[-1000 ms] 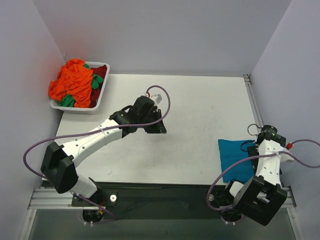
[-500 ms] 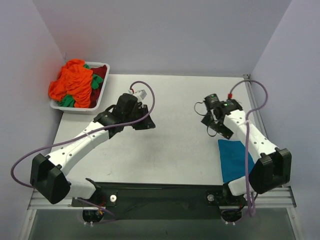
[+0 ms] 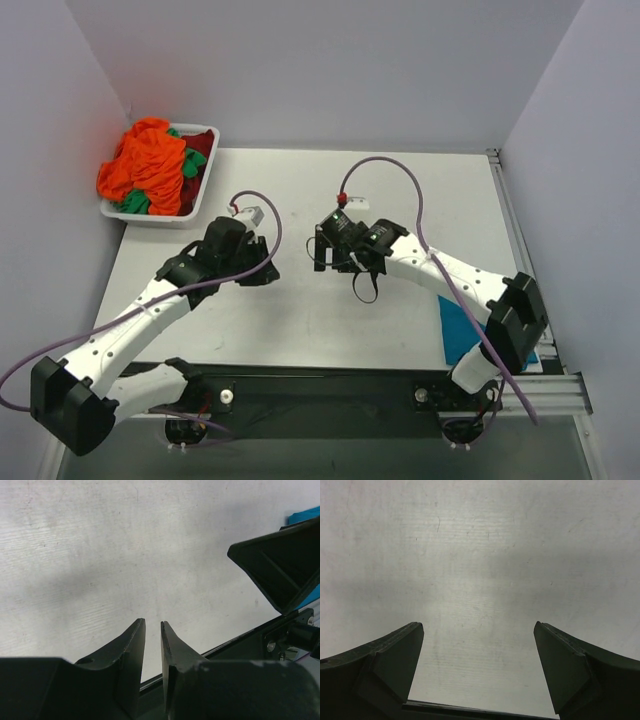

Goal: Fold and stack the t-shirts
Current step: Put the neatly folded tshirt into the corner of the board with the right arm

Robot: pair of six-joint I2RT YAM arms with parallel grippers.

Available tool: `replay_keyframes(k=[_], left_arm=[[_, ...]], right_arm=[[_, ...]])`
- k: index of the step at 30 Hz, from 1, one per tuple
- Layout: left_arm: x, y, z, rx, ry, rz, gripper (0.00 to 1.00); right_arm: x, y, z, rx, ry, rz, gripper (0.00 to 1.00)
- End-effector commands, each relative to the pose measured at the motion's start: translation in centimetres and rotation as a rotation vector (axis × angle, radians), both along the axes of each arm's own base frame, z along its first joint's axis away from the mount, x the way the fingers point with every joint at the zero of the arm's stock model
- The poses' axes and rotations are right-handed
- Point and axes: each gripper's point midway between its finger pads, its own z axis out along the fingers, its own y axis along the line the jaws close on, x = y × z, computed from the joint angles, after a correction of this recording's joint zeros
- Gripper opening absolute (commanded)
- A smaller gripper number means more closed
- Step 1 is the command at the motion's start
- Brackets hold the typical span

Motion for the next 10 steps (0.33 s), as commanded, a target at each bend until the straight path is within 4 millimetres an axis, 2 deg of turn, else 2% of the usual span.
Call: replay_keyframes(k=[1,2,3,4,6,7,10], left_arm=[[-0.2,1.4,0.6,0.019,-0.052,0.016,0.3],[-0.4,1.6,0.3,0.025,-0.052,0.023,0.3],[-0.5,1.8,0.3,0.027,-0.053,0.026,0.3],[-0.6,1.9,0.3,0.026,-0.058,0.028,0.3],[-0.7,2.1,0.6,0.019,-0.071,0.032,0.31],[-0.8,2.1,0.5,0.018,-0.068,0.034,0.31],[-0.9,2.2,0.5,0.012,-0.071,0.039,0.31]], right_arm=[[-1.0,0.4,1.6,0.092,-0.055,0.093,1.0],[-1.2,0.3,1.8,0.102,-0.066,0.096,1.0],[-1.8,-0.3,0.8,0.091,-0.056,0.104,1.0],[-1.8,-0.5,1.7,0.114,-0.09,0.111,1.0],[-2.3,-1.2,1.2,0.117,-0.098,0.112,1.0],[-2.3,-1.2,2.0,0.14,-0.125,0.12,1.0],[-2.6,-1.6,2.7,0.156,-0.149,0.12,1.0]])
